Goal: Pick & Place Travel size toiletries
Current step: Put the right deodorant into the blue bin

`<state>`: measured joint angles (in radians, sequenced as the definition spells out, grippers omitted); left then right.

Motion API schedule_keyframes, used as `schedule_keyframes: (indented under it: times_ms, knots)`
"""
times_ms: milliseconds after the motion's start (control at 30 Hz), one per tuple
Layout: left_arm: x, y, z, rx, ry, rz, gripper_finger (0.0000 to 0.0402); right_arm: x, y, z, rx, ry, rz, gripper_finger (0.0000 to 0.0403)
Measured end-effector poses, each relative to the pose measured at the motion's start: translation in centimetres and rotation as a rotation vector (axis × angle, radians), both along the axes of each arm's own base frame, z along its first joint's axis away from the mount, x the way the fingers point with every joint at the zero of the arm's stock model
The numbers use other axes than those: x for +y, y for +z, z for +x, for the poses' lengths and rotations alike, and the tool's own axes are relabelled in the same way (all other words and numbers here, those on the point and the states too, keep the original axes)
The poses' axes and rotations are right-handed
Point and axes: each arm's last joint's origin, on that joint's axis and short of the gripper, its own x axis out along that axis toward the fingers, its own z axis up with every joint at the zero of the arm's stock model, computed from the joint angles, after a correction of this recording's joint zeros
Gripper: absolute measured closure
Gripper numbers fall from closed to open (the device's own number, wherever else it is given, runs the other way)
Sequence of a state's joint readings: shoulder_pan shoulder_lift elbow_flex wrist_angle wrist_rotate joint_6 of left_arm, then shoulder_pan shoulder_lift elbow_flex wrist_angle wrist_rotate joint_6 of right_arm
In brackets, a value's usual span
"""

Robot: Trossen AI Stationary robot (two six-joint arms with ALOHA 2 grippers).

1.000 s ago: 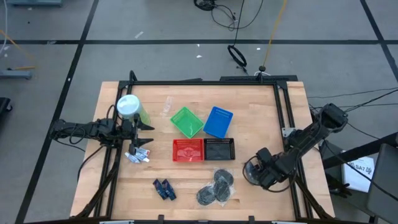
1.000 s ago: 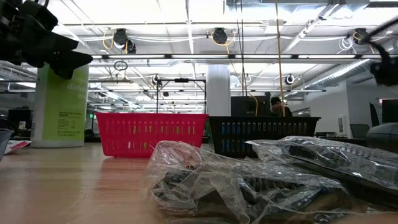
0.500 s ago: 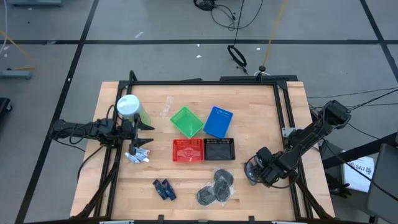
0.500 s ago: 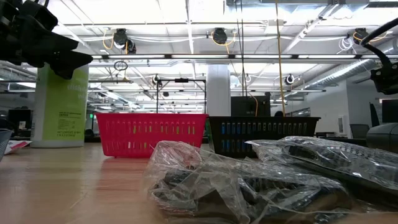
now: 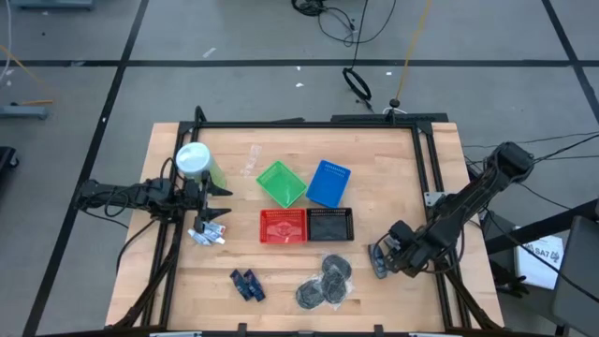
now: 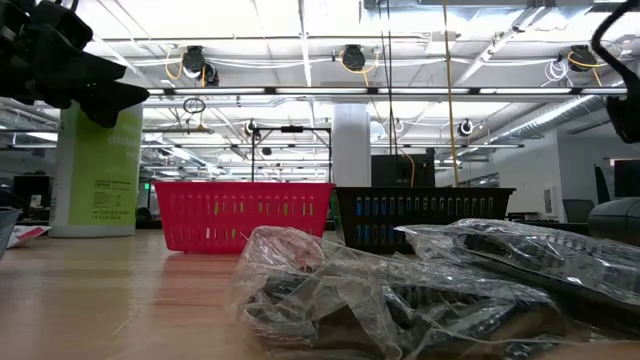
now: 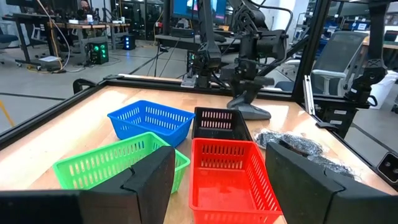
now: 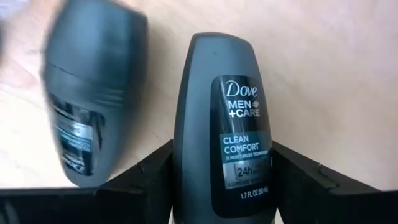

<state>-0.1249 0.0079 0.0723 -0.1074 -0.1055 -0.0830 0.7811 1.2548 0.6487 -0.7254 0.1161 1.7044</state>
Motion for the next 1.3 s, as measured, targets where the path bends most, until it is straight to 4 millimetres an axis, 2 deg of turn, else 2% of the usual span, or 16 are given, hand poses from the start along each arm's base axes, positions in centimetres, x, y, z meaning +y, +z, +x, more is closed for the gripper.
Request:
schedule_keyframes:
  times_ms: [167, 267, 533, 667, 800, 933, 1067, 1300]
  knots:
    - [0.0, 0.0, 0.0, 0.001, 0.000, 0.000, 0.0153, -0.3, 1.0, 0.1, -0.126, 0.026, -0.023, 0.0186]
    - [0.0, 0.0, 0.0, 0.001, 0.000, 0.000, 0.0153, -0.4, 1.7, 0.3, -0.221, 0.043, -0.052, 0.0190]
    - [0.0, 0.0, 0.0, 0.000, 0.000, 0.000, 0.0153, 0.1, 5.0, 1.6, -0.624, 0.174, -0.059, 0.0199]
    - [0.0, 0.0, 0.0, 0.000, 0.000, 0.000, 0.0153, 0.6, 7.2, 2.8, -0.886, 0.316, -0.194, 0.0193]
    - [0.0, 0.0, 0.0, 0.001, 0.000, 0.000, 0.0153, 0.3, 8.6, 4.0, -1.020, 0.421, -0.345, 0.0184]
    - [0.0, 0.0, 0.0, 0.001, 0.000, 0.000, 0.0153, -0.8, 9.3, 5.0, -1.031, 0.463, -0.598, 0.0198]
    - [0.0, 0.0, 0.0, 0.000, 0.000, 0.000, 0.0153, -2.6, 9.4, 5.8, -0.937, 0.457, -0.847, 0.0199]
    - [0.0, 0.0, 0.0, 0.001, 0.000, 0.000, 0.0153, -6.3, 8.9, 7.9, -0.791, 0.438, -0.982, 0.0187]
